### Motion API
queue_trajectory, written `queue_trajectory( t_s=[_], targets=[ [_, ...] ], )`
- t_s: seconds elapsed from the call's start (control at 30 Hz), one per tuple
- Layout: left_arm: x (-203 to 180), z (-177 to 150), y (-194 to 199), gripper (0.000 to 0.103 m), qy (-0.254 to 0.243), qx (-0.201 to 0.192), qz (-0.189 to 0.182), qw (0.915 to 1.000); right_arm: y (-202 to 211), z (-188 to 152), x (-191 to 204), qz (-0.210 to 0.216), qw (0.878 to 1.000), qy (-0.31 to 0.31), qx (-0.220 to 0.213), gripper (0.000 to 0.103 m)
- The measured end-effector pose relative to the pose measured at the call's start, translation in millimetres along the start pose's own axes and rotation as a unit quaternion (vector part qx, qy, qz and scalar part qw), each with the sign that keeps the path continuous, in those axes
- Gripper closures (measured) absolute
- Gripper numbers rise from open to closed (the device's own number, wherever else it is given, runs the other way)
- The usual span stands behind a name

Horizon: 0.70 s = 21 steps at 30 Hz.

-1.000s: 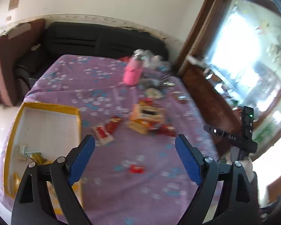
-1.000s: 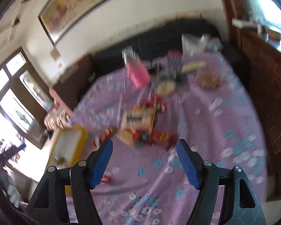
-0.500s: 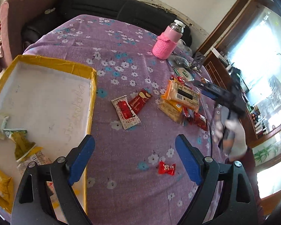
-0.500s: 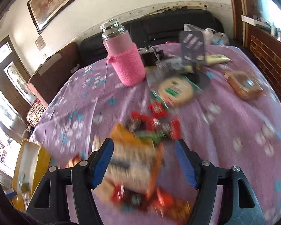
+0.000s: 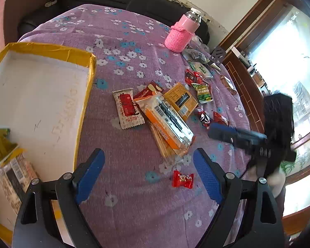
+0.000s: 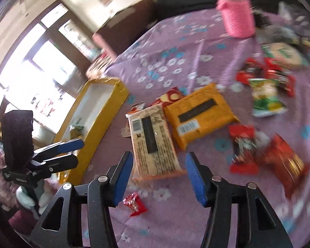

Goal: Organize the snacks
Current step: 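Grasp the orange-edged biscuit pack with the left tool while the right tool grasps a red candy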

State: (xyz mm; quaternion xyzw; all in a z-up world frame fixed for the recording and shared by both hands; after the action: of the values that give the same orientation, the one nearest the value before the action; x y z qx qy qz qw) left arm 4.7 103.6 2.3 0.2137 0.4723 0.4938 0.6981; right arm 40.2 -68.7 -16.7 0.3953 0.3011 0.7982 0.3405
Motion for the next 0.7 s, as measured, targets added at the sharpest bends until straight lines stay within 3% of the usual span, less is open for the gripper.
queue_trajectory(
  t_s=[0.2, 0.3, 0.37, 0.4, 0.43, 0.5, 0.7],
  targets=[
    [4, -1, 5, 0.015, 0.026, -0.003, -0.007, 0.9996, -11, -51, 41, -0.023, 0.999, 0.041, 0.004, 0.042],
    [2, -4, -1, 0.015, 0.036, 0.005, -0.009, 0.9993, -29, -62, 58, -0.068, 0.993, 0.092, 0.008, 0.045],
    [-1, -6, -4, 0.015, 0.036, 0.009, -0.007, 0.9993, -40, -70, 65, -0.086, 0.990, 0.112, 0.020, 0.054],
    [-3, -6, -7, 0.015, 0.036, 0.011, -0.007, 0.9993, -43, -74, 65, -0.096, 0.988, 0.120, 0.022, 0.069],
    [-5, -7, -10, 0.015, 0.035, 0.012, -0.007, 0.9993, -46, -75, 65, -0.103, 0.987, 0.125, 0.025, 0.076],
    [-8, -7, -17, 0.015, 0.033, 0.019, -0.003, 0.9993, -48, -75, 63, -0.114, 0.984, 0.133, 0.018, 0.084],
    [-21, -6, -60, 0.015, 0.037, 0.053, 0.023, 0.9977, -20, -56, 14, -0.146, 0.986, 0.071, -0.025, 0.084]
  ],
)
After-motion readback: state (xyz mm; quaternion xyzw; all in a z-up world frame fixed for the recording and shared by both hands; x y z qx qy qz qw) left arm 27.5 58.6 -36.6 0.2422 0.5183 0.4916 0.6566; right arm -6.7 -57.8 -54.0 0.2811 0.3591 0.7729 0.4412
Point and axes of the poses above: each gripper's, at about its wrist camera, not at the fingertips, and y roughly against the way its jaws point, x to its left, z to its top, the point moved 9 cm from there along -y, roughly the way its jaws point, and after that the axes turned 1 degree about y, right-handed, at the moved point
